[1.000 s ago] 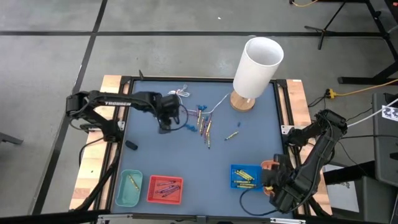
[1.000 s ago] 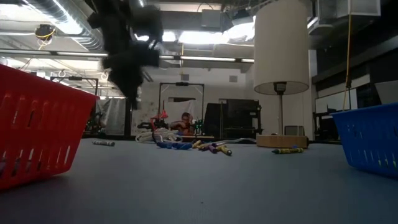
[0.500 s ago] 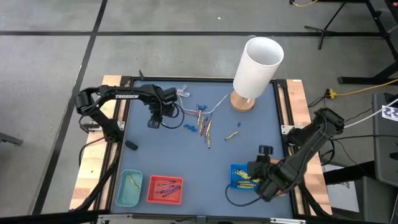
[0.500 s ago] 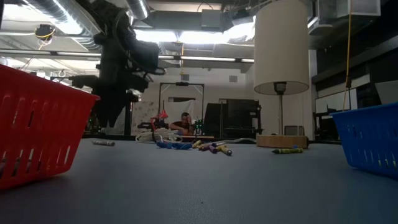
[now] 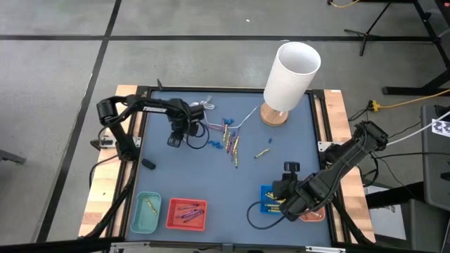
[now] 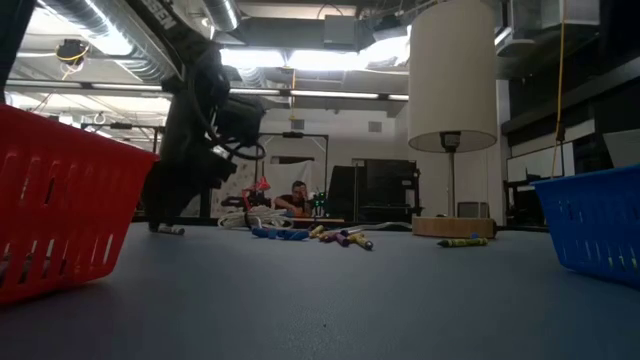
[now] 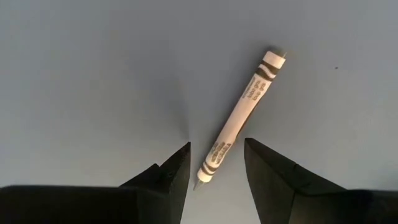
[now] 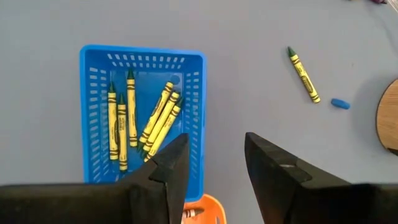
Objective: Sort crayons
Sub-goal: Put the gray crayon into the orange bin
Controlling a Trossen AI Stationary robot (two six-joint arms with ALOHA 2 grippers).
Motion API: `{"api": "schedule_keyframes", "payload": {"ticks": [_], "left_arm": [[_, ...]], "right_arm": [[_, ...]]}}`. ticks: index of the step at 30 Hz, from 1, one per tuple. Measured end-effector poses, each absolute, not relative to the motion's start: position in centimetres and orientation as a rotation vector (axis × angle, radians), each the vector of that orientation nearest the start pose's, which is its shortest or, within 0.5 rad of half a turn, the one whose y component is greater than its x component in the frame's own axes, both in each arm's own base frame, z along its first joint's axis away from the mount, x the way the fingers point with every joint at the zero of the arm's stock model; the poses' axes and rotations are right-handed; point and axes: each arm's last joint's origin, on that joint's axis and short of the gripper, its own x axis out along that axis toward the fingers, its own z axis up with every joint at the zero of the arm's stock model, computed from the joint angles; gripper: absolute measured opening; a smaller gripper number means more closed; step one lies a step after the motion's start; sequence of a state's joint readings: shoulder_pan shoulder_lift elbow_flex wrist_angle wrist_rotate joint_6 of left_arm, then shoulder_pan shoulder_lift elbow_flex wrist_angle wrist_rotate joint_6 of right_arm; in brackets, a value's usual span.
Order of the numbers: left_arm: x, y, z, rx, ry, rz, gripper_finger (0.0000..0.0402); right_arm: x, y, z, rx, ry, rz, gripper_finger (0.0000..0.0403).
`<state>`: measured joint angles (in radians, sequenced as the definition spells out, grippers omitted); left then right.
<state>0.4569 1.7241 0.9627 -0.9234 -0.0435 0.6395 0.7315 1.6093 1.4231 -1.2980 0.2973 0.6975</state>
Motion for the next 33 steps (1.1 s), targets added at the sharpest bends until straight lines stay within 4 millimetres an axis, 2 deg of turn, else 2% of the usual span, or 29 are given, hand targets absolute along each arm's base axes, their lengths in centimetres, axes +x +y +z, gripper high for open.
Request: {"api": "schedule_keyframes", "payload": {"ticks": [10,24,33], "left_arm": [[24.7,11.1,13.2,0.206,1.756,-0.164,0.0132],[25.3,9.5,13.1,0.287,1.773,-0.191,0.0013],[25.5,8.6,13.3,0.302,1.774,-0.180,0.0005]], "right_arm": [[22.4,18.9,28.6,-0.126,1.288,-0.100,0.0154],[22.5,19.1,28.6,-0.118,1.266,-0.097,0.0154],[22.5,19.1,28.6,-0.131,1.265,-0.085,0.0154]]}}
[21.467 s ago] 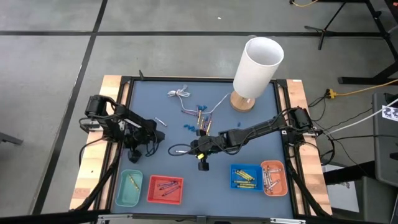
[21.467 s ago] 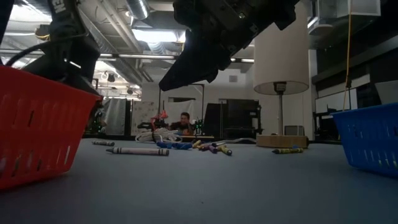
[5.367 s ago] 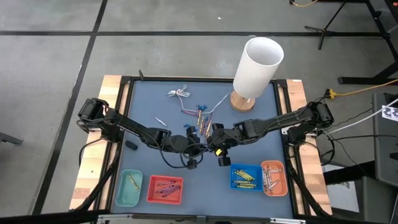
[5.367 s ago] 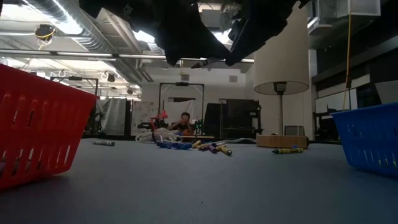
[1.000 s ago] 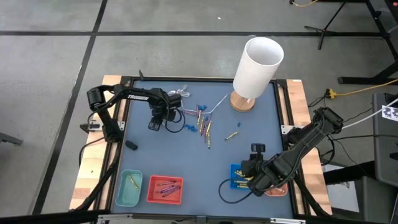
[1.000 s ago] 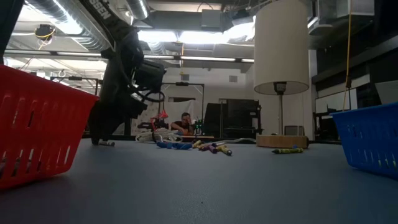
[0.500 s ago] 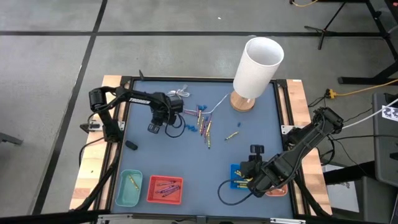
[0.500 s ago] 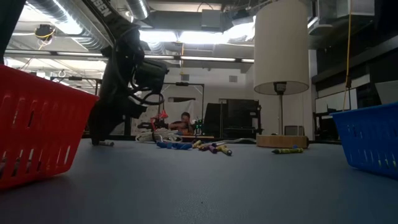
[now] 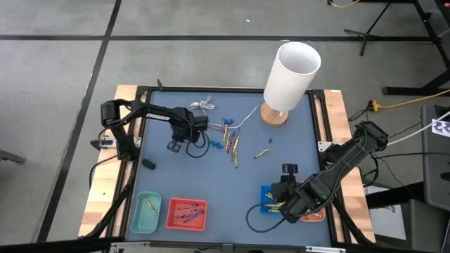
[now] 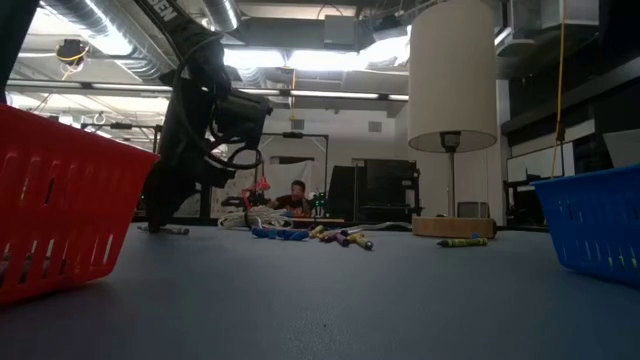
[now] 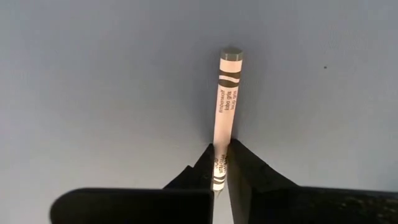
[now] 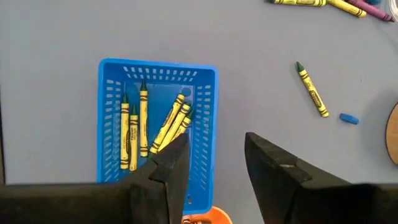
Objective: Sort crayons
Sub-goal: Put the gray crayon into the orange bin
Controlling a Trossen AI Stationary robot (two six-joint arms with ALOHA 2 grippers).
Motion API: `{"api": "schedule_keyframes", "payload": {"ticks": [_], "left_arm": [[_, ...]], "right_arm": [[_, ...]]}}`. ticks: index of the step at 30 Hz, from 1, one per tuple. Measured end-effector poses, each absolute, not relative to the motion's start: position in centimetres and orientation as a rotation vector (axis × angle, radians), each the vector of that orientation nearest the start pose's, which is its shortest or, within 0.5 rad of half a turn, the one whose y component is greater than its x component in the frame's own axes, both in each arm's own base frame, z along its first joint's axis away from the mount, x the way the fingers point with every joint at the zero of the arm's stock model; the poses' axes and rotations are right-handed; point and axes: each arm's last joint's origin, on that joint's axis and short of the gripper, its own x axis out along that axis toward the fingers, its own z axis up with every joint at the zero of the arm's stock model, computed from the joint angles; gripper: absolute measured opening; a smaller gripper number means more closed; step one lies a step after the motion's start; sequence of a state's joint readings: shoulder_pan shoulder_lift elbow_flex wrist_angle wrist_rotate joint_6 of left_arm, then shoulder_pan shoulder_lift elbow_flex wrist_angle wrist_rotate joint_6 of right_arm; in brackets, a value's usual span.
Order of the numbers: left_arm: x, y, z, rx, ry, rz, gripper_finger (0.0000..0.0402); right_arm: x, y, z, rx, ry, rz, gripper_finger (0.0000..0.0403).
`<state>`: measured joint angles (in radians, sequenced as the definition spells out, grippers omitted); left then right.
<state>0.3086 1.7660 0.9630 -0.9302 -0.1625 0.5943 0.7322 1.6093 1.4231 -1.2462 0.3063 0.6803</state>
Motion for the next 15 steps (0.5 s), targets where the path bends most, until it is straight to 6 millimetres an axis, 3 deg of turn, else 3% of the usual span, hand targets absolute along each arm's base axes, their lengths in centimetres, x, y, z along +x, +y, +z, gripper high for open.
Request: {"api": "schedule_keyframes", "payload": {"ticks": [5,15], "left_arm": [[26.1,8.1,13.9,0.258,1.744,-0.140,0.0003],[30.4,7.0,17.4,0.127,1.448,-0.207,0.0001]], "right_arm": [[22.8,19.2,28.7,-0.176,1.221,-0.059,0.0154],[23.3,19.3,28.9,-0.246,1.128,-0.076,0.0154]]}}
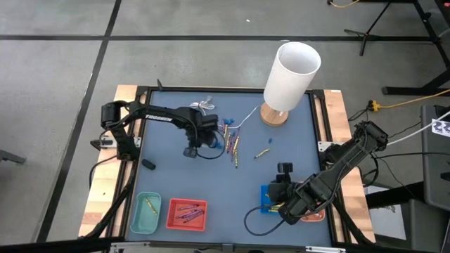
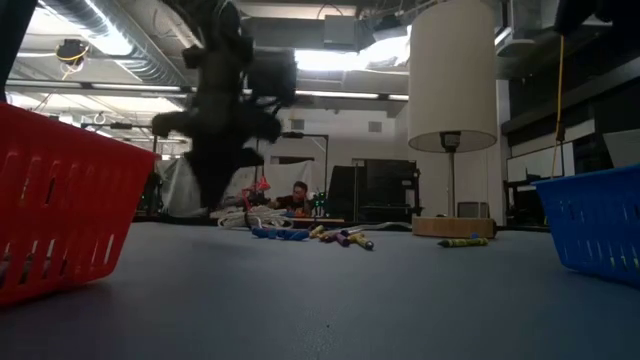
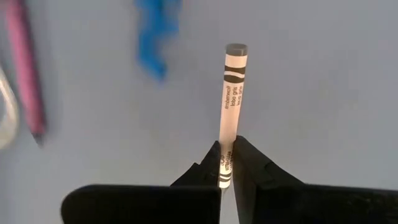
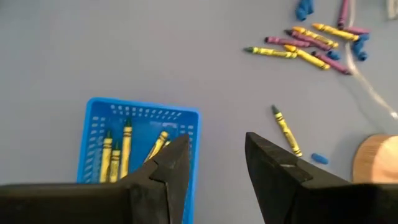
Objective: Sort crayons
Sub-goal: Put the gray crayon into the orange bin
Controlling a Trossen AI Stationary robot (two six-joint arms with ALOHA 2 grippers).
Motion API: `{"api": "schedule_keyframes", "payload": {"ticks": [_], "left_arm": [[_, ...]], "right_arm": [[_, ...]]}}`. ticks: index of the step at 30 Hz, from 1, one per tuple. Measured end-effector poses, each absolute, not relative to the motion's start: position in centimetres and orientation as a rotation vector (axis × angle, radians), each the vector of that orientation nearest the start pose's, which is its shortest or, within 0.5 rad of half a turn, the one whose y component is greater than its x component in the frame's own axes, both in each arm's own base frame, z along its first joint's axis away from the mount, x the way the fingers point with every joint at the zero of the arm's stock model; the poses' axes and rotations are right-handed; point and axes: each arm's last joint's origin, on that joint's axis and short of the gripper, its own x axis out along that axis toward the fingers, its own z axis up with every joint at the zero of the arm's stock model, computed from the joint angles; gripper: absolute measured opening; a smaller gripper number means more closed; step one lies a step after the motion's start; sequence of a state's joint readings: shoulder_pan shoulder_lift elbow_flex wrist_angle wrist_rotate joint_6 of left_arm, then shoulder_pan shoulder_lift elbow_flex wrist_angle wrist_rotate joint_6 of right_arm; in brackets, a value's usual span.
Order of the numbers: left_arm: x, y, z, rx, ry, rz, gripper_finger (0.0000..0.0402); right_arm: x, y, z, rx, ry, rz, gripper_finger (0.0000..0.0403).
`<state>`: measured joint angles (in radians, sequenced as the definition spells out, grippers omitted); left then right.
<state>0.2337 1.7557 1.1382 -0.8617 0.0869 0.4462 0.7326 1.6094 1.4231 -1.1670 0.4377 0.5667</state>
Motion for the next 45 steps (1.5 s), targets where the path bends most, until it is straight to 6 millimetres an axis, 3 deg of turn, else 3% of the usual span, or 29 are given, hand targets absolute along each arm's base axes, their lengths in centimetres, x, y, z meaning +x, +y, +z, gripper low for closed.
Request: {"api": "schedule_keyframes", "payload": {"ticks": [6,12,22,33,45], "left_arm": [[34.1,5.4,20.3,0.170,1.163,-0.234,0.0000],[37.4,2.6,23.0,0.294,0.856,-0.241,0.0000],[39.7,-2.2,25.7,0.395,0.483,-0.282,0.0000],[39.8,-4.9,26.3,0.535,0.425,-0.207,0.0000],[39.7,-5.5,26.3,0.543,0.425,-0.211,0.0000]], "right_arm": [[23.5,19.1,29.1,-0.305,1.052,-0.157,0.0154],[23.7,18.7,29.4,-0.388,0.936,-0.274,0.0154],[24.2,17.9,29.7,-0.454,0.829,-0.400,0.0154],[27.3,17.0,30.3,-0.502,0.782,-0.300,0.0154],[29.1,16.4,30.6,-0.471,0.784,-0.132,0.0154]]}}
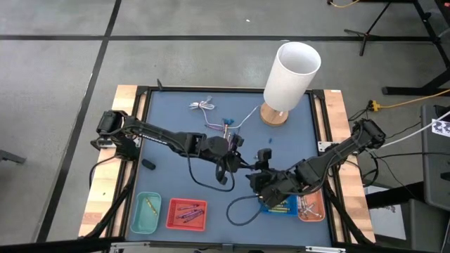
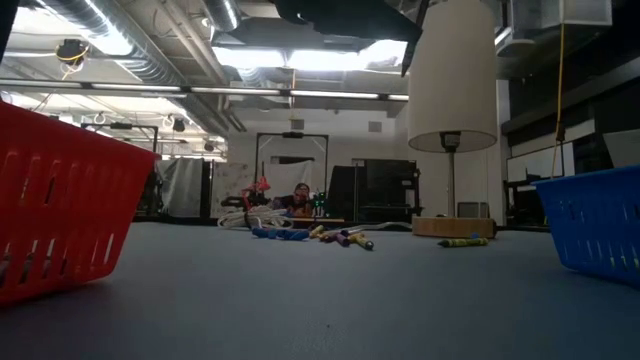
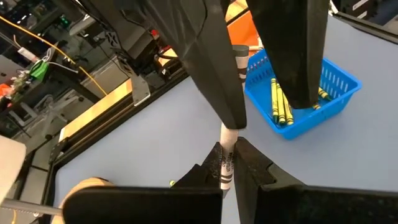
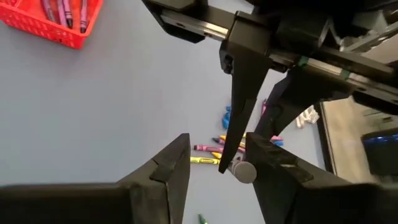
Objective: Sort crayons
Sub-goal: Put the gray crayon into the orange bin
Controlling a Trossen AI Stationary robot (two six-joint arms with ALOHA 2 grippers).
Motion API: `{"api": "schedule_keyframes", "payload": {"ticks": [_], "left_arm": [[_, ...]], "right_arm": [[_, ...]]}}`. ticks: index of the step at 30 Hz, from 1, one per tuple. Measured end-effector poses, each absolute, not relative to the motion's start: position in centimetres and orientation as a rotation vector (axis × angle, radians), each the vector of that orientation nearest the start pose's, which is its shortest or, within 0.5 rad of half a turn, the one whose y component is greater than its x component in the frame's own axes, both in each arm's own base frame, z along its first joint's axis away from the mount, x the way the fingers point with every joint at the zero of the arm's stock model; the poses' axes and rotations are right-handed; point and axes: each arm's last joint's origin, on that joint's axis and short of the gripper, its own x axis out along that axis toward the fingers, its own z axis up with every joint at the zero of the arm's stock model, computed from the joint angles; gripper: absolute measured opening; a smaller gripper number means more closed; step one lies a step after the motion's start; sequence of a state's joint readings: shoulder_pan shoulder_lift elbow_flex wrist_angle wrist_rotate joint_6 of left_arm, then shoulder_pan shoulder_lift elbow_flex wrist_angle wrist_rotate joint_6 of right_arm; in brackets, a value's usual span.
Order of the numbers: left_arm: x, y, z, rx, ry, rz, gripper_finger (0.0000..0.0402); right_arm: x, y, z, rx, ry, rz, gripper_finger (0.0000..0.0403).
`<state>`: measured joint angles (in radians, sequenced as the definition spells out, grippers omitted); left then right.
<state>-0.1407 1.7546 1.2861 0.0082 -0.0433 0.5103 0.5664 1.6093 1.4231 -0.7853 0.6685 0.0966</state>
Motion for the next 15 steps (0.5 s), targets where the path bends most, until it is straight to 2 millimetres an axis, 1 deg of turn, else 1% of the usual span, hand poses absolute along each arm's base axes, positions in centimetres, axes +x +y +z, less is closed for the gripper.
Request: {"api": "schedule_keyframes", "payload": {"ticks": [3,5,13,15], "left_arm": [[39.69,-5.51,26.34,0.543,0.421,-0.210,0.0000],[39.69,-5.52,26.34,0.543,0.420,-0.212,0.0000],[39.65,-5.56,26.27,0.540,0.425,-0.223,0.0007],[39.65,-5.54,26.27,0.538,0.427,-0.220,0.0013]], "right_arm": [[29.08,16.37,30.60,-0.469,0.787,-0.124,0.0146],[29.07,16.37,30.59,-0.469,0.788,-0.124,0.0130],[29.21,16.11,30.61,-0.467,0.789,-0.134,0.0030],[29.39,15.80,30.62,-0.462,0.790,-0.145,0.0015]]}}
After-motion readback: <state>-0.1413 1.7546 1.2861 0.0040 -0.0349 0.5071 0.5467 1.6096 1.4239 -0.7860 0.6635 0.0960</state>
